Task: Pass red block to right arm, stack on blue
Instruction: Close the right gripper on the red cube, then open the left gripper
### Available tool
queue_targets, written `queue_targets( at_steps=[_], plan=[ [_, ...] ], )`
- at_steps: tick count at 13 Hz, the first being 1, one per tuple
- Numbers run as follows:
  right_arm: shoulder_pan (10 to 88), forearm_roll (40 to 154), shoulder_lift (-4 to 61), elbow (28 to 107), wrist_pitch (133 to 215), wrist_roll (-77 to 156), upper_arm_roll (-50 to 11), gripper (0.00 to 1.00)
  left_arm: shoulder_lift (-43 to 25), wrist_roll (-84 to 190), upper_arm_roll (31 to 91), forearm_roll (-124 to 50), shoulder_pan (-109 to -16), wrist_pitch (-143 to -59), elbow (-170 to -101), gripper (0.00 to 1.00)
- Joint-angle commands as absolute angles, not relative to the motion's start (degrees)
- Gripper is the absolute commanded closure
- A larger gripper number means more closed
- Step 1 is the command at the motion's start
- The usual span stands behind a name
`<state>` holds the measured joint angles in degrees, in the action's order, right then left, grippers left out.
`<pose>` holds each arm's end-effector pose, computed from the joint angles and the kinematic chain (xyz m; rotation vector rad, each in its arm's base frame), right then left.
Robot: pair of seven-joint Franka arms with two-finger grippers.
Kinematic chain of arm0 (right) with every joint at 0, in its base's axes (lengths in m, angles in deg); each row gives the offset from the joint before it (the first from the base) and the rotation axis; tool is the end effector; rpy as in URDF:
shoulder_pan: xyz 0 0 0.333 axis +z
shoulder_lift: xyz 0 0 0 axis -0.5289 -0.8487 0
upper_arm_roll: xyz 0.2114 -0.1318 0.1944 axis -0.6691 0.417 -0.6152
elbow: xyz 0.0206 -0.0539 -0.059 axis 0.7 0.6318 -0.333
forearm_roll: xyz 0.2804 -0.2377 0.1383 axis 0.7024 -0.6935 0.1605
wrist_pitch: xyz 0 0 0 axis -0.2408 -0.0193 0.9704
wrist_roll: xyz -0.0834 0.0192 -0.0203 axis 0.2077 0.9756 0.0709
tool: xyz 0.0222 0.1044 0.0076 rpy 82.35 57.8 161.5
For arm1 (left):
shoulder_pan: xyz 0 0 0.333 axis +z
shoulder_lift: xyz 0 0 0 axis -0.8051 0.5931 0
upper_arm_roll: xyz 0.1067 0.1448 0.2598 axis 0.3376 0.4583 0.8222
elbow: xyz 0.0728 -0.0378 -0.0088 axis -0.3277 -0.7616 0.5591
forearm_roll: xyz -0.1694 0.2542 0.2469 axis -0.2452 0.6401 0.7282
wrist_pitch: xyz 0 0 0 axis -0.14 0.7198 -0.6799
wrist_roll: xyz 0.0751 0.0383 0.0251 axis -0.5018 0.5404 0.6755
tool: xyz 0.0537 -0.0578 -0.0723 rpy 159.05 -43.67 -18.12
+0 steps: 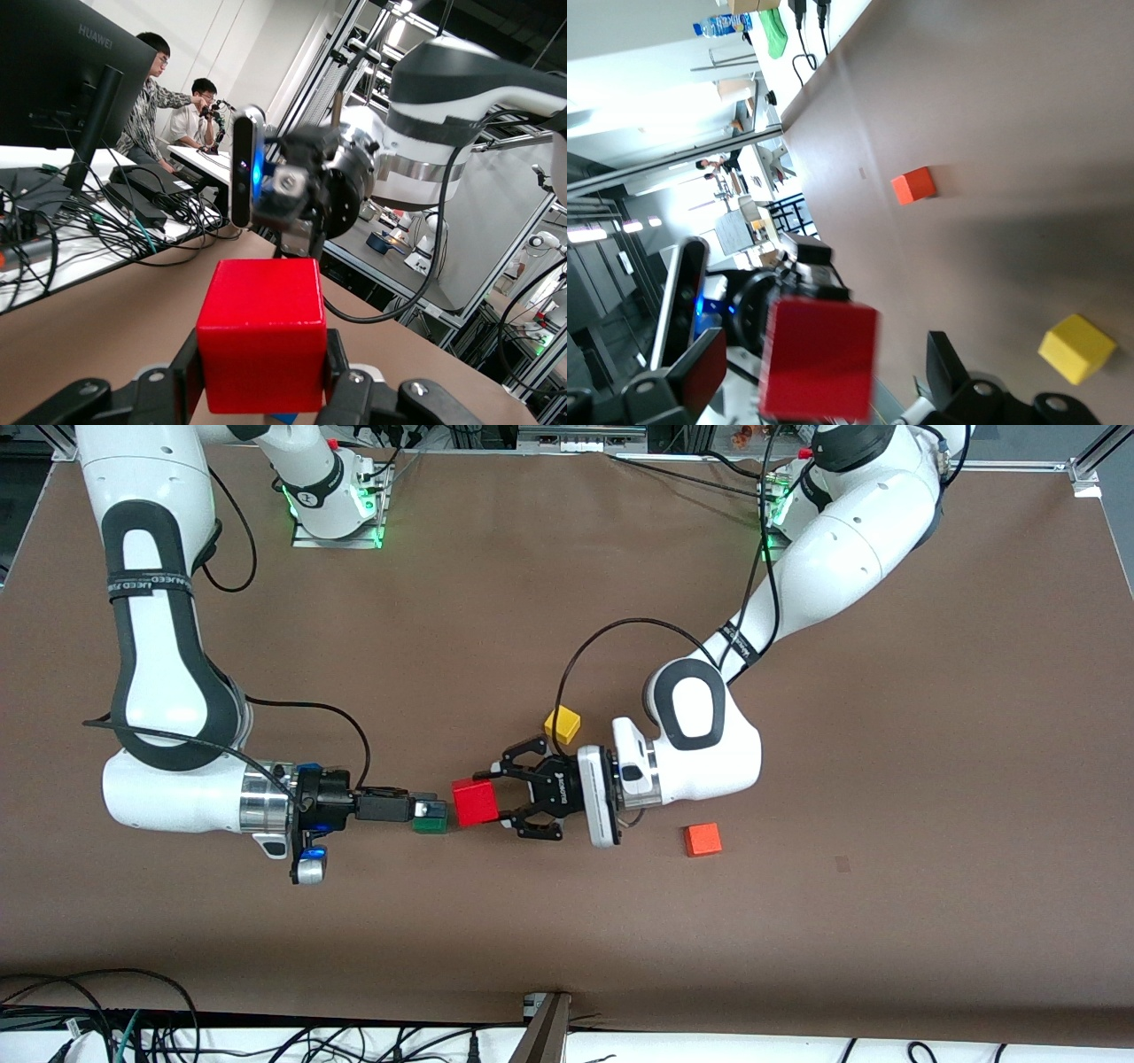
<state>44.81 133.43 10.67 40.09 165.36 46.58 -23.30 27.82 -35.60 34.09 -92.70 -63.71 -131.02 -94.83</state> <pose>0.7246 0.2256 0.3806 -1.9389 0.3125 0.2451 0.6798 -0.4579 0.3272 1.5899 -0.7588 0.8905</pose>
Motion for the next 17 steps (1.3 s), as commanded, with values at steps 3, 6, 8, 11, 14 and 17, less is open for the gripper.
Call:
queue_targets(
  at_steps=[3, 6, 8, 11, 14, 17],
  plan=[
    [45.1, 133.7, 9.8, 37.1, 166.2, 51.2, -24.2, 0.0, 27.2, -33.9, 35.0, -94.2, -66.0, -133.7, -93.0, 1.0],
    [45.8, 133.6, 9.1, 37.2, 167.4, 51.2, -24.2, 0.0, 27.3, -33.6, 35.0, -94.2, -66.0, -133.7, -93.0, 1.0],
    [46.3, 133.5, 9.1, 37.2, 167.7, 51.3, -24.2, 0.31, 27.3, -33.6, 35.0, -94.2, -66.0, -133.8, -93.0, 1.0],
    [46.1, 133.5, 9.1, 37.3, 167.6, 51.1, -24.1, 0.61, 27.3, -33.5, 35.0, -94.2, -65.9, -133.8, -93.0, 1.0],
    [45.7, 133.5, 9.5, 37.3, 167.0, 51.3, -23.8, 0.9, 27.3, -33.6, 35.0, -94.2, -65.9, -133.8, -93.0, 1.0],
    [45.7, 133.4, 9.7, 37.2, 166.9, 51.2, -23.8, 0.98, 27.3, -33.6, 35.0, -94.2, -65.9, -133.8, -93.0, 1.0]
  ],
)
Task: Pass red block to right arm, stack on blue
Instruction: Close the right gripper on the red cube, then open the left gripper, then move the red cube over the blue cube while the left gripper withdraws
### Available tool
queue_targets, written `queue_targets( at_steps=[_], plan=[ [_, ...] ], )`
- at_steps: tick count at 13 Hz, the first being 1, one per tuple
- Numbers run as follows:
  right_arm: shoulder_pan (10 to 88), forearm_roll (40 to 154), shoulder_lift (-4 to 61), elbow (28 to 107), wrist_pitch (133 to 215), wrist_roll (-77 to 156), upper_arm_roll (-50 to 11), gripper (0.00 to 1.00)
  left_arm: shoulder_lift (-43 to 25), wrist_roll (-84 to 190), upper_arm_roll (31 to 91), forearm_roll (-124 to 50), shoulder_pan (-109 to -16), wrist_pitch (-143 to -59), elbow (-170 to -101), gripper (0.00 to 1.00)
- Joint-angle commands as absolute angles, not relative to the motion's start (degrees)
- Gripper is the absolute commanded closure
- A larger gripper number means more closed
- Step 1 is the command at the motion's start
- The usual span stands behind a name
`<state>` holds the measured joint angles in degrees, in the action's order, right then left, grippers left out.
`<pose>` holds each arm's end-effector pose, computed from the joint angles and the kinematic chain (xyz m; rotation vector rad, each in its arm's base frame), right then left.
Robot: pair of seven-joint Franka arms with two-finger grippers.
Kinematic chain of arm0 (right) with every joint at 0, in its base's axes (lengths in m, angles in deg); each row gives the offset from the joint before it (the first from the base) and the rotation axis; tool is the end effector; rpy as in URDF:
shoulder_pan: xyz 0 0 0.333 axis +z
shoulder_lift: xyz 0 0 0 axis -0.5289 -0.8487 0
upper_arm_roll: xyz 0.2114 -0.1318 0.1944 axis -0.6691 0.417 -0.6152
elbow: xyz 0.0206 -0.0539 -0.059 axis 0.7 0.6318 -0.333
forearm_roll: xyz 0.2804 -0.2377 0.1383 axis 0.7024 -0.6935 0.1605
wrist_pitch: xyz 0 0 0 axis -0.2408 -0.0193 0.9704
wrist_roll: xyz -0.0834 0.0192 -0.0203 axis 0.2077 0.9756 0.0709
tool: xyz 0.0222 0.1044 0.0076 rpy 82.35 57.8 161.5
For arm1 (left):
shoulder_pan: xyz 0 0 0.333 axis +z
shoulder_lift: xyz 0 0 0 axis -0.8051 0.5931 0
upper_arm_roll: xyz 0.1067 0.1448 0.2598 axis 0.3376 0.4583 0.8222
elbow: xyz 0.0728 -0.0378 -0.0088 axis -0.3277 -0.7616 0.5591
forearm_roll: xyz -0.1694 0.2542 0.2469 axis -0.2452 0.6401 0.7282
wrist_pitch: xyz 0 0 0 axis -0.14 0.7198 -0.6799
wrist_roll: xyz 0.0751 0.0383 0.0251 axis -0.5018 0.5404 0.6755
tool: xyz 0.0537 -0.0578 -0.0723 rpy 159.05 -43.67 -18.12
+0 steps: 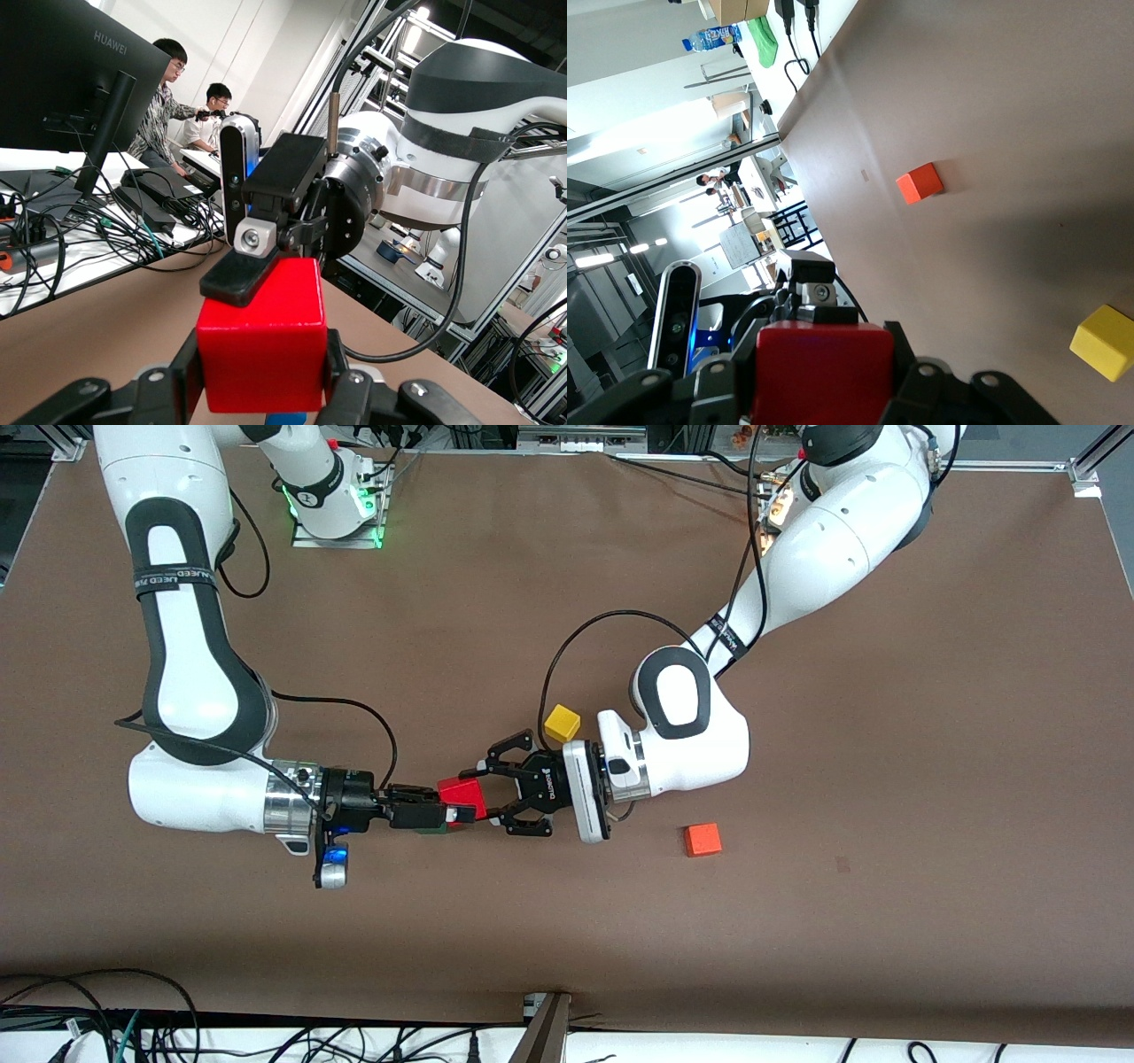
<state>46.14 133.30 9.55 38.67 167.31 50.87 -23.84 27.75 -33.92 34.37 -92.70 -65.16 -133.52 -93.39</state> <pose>0.7251 0.2452 0.3781 -1.9358 0.3743 0.2780 0.6797 -0.4639 0.3355 1.6150 -0.7281 0.9077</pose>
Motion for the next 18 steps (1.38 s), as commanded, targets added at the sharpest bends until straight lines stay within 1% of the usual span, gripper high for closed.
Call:
queue_targets(
  at_steps=[1, 5, 6, 7, 10, 12, 13, 15, 16, 18],
  plan=[
    [45.7, 133.4, 9.7, 37.1, 166.9, 51.2, -23.8, 0.99, 27.3, -33.6, 35.0, -94.2, -65.8, -133.8, -93.0, 1.0],
    [45.7, 133.4, 9.6, 37.0, 166.9, 51.5, -23.8, 0.99, 27.3, -33.6, 34.8, -94.2, -65.8, -133.8, -93.0, 1.0],
    [45.7, 133.4, 9.6, 37.0, 167.0, 51.6, -23.8, 0.99, 27.3, -33.6, 34.9, -94.2, -65.8, -133.8, -93.0, 0.95],
    [45.7, 133.4, 9.6, 37.0, 167.0, 51.6, -23.8, 0.99, 27.3, -34.1, 34.9, -94.2, -65.7, -133.8, -93.0, 0.01],
    [45.7, 133.4, 9.6, 37.0, 167.2, 51.6, -23.8, 0.99, 27.1, -33.6, 34.8, -94.1, -64.7, -133.7, -93.1, 0.0],
    [45.7, 133.3, 9.6, 37.0, 167.2, 51.4, -23.7, 0.99, 26.3, -34.0, 34.6, -93.3, -61.2, -132.9, -93.8, 0.0],
    [45.6, 132.2, 9.6, 37.0, 167.1, 51.3, -23.6, 0.99, 25.3, -34.2, 35.0, -92.9, -60.0, -131.0, -94.2, 0.0],
    [45.6, 126.3, 9.7, 36.9, 167.3, 51.0, -23.4, 0.99, 24.4, -35.7, 35.2, -85.9, -56.9, -129.9, -96.9, 0.0],
    [45.6, 121.1, 9.8, 36.8, 167.4, 50.9, -23.0, 0.99, 23.7, -36.0, 35.0, -83.6, -55.0, -129.9, -98.6, 0.0],
    [45.8, 110.3, 9.8, 35.8, 167.4, 49.3, -23.0, 0.99, 22.6, -35.8, 35.3, -78.8, -51.9, -128.5, -99.5, 0.0]
  ],
)
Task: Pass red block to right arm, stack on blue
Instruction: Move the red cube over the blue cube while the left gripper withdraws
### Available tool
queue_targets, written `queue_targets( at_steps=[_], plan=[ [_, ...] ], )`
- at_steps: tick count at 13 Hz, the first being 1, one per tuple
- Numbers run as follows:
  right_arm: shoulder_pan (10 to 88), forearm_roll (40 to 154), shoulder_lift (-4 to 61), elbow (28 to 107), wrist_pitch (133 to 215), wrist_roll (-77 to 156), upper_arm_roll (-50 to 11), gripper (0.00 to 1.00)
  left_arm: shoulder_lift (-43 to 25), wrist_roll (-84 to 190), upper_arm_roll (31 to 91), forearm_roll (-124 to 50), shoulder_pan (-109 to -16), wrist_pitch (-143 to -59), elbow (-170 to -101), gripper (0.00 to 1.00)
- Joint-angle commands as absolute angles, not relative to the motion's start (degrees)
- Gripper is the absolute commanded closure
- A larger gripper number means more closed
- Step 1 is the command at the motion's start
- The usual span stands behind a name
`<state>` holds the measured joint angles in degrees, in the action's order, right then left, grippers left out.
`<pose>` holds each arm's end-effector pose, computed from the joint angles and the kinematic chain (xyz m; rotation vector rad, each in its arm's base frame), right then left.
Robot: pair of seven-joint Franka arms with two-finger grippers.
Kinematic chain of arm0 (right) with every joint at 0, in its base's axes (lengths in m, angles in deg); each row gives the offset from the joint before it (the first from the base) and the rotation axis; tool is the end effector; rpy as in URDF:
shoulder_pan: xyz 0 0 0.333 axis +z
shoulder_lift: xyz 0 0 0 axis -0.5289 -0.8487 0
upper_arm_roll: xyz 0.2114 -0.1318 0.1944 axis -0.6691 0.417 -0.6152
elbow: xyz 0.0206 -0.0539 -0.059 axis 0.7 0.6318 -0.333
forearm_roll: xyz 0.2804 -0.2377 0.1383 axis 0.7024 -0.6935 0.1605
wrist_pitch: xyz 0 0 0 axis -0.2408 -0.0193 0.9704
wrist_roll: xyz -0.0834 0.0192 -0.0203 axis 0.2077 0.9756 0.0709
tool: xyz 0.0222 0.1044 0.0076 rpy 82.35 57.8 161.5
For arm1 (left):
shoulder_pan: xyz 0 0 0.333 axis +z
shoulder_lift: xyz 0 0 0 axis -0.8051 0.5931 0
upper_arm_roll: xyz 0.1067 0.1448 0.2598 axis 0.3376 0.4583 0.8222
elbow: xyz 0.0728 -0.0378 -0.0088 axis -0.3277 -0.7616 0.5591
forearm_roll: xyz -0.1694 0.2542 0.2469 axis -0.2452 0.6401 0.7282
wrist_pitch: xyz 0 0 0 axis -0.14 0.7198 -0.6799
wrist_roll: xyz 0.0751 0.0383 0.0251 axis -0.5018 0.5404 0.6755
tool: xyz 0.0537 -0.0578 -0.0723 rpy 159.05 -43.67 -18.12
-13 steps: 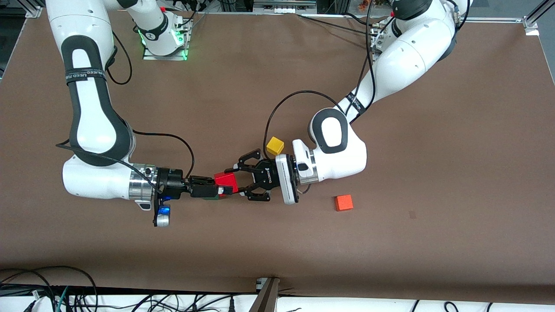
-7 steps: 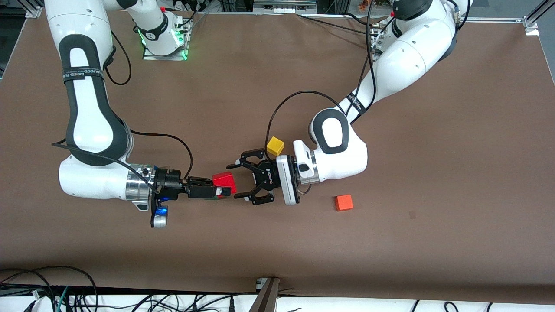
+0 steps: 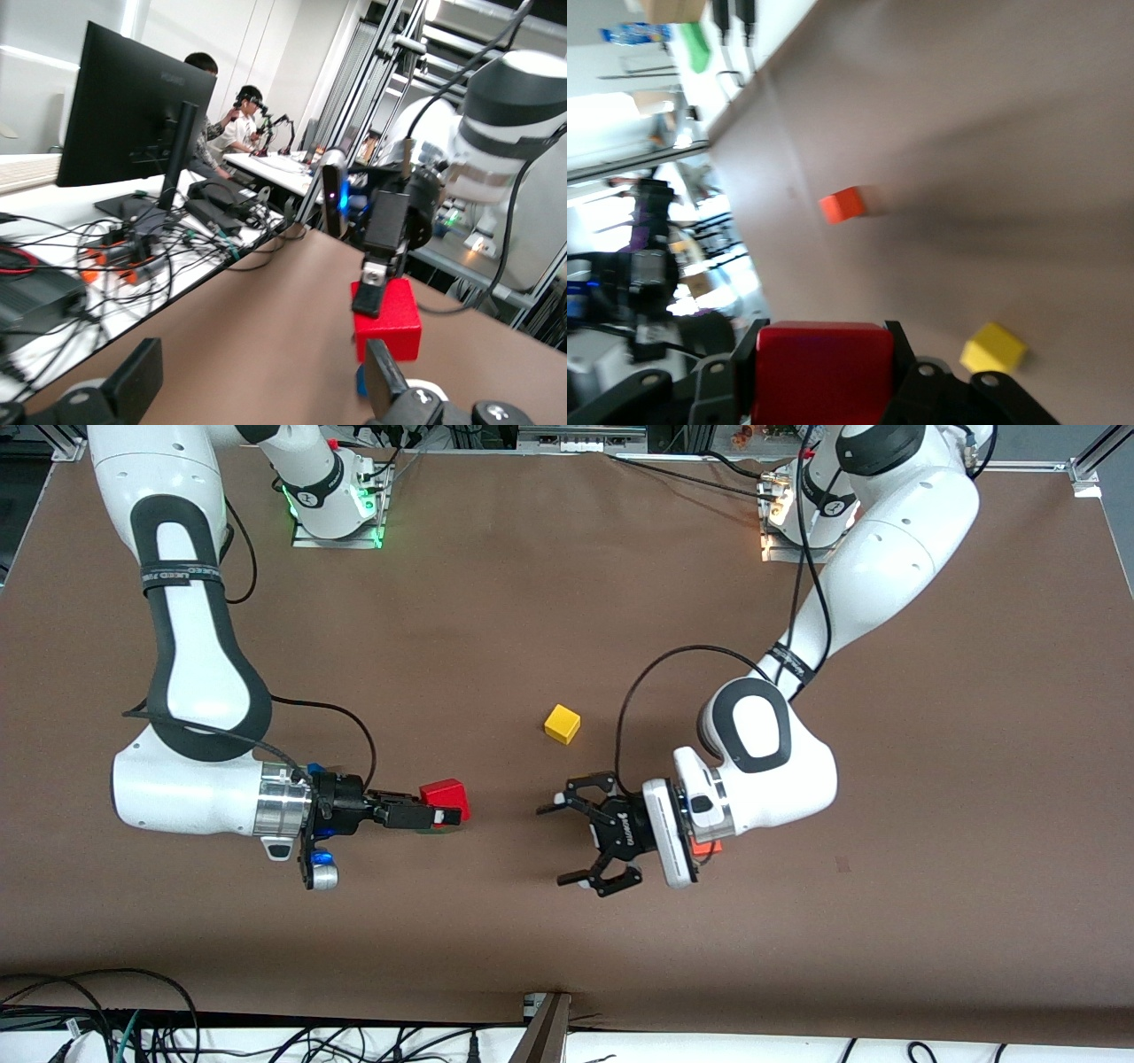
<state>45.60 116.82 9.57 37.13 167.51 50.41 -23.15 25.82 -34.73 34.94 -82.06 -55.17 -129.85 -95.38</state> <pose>0.7284 0.2225 0.3735 -2.2198 0.2742 0.2004 0.7396 -0.3515 0.3480 1.6941 -0.8711 1.0345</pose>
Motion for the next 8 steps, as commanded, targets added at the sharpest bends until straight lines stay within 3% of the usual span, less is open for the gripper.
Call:
queue_targets(
  at_steps=[1, 5, 8],
  plan=[
    [45.7, 105.8, 9.8, 35.8, 167.4, 48.6, -22.9, 0.98, 22.6, -36.0, 35.3, -73.8, -49.6, -124.8, -99.5, 0.0],
    [45.6, 83.1, 13.2, 42.7, 165.5, 41.9, -21.5, 0.99, 22.6, -35.8, 35.3, -63.0, -40.3, -105.5, -96.6, 0.0],
    [45.6, 73.6, 17.5, 49.9, 166.3, 40.4, -20.3, 0.99, 22.1, -35.8, 35.3, -57.1, -34.5, -96.4, -96.2, 0.0]
  ],
)
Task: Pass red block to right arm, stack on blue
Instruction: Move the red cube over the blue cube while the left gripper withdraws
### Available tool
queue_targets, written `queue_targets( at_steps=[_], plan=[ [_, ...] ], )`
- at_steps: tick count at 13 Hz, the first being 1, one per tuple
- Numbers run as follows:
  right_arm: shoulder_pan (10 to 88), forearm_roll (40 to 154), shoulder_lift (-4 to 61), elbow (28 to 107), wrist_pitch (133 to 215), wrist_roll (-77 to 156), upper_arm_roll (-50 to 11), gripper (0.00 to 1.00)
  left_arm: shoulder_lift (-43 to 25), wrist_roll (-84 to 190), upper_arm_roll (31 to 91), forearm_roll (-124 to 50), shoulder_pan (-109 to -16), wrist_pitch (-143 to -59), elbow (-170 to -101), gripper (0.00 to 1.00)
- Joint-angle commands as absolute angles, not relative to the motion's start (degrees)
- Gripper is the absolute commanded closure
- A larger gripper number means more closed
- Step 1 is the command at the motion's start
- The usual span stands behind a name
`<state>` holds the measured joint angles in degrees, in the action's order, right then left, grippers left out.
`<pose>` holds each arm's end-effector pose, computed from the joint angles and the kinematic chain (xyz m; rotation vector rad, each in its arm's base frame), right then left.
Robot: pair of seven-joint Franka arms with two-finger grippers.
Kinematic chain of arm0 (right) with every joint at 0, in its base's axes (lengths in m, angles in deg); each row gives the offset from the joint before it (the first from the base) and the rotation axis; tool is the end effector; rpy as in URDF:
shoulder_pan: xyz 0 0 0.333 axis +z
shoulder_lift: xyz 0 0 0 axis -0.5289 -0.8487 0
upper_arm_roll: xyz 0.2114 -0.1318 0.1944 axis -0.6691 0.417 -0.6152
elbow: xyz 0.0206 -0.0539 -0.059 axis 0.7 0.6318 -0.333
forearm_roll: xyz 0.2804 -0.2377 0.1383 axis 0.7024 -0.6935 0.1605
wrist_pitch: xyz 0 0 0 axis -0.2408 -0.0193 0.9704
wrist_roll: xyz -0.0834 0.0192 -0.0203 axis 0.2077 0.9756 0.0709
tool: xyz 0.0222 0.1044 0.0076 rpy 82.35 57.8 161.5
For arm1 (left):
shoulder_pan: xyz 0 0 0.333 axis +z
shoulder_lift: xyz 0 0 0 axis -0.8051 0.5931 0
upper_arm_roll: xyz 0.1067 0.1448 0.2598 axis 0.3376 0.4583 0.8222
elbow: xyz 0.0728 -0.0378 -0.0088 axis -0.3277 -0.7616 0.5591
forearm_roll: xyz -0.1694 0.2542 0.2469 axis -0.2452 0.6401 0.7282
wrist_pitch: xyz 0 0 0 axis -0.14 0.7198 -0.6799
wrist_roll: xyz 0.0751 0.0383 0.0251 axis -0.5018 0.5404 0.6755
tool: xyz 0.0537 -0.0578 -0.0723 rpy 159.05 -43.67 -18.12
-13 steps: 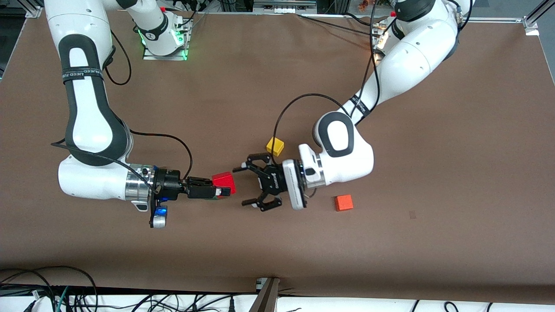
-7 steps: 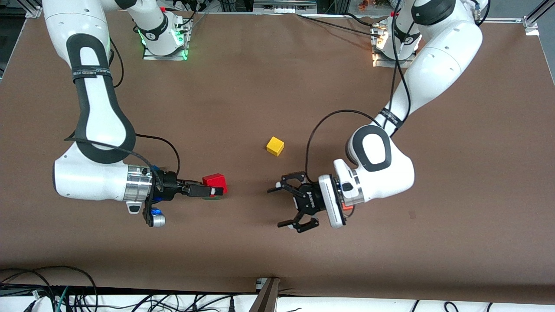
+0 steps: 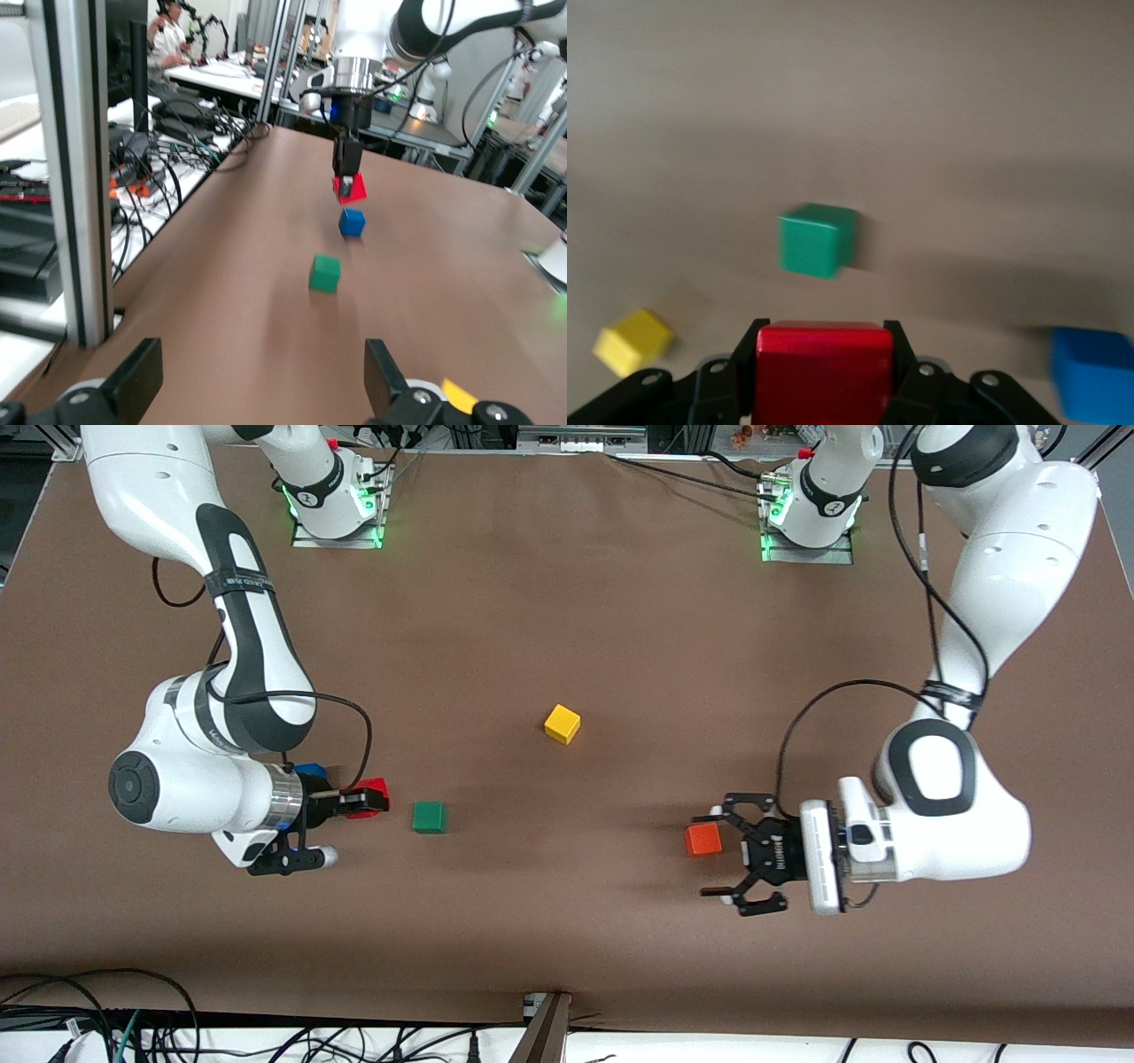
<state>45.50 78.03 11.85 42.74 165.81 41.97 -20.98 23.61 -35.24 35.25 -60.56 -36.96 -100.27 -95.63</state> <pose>0.7113 0.1561 0.3281 -2.8849 -0.1666 0.1891 0.7716 -0.1580 0.3584 1.6607 -1.2841 0.8456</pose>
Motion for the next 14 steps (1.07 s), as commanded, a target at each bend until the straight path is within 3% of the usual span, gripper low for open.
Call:
queue_targets(
  at_steps=[1, 3, 9, 11, 14],
  plan=[
    [45.6, 70.8, 18.9, 52.4, 167.5, 40.4, -20.3, 0.99, 21.7, -35.8, 35.3, -54.8, -32.7, -92.8, -96.2, 0.0],
    [45.7, 68.0, 23.0, 60.6, 173.9, 40.4, -20.2, 0.99, 21.7, -36.8, 35.1, -48.9, -28.5, -85.3, -96.2, 0.0],
    [45.6, 62.3, 36.6, 91.6, 204.3, 38.9, -18.7, 0.99, 21.3, -43.4, 35.8, -37.6, -19.8, -75.5, -96.2, 0.0],
    [45.6, 62.3, 37.6, 96.6, 211.3, 34.9, -16.1, 0.98, 19.3, -43.2, 37.1, -29.7, -17.3, -74.2, -94.5, 0.0],
    [45.6, 62.4, 36.8, 99.2, 217.5, 31.6, -14.5, 0.98, 12.0, -41.3, 43.9, -21.6, -17.8, -74.2, -94.3, 0.0]
  ],
)
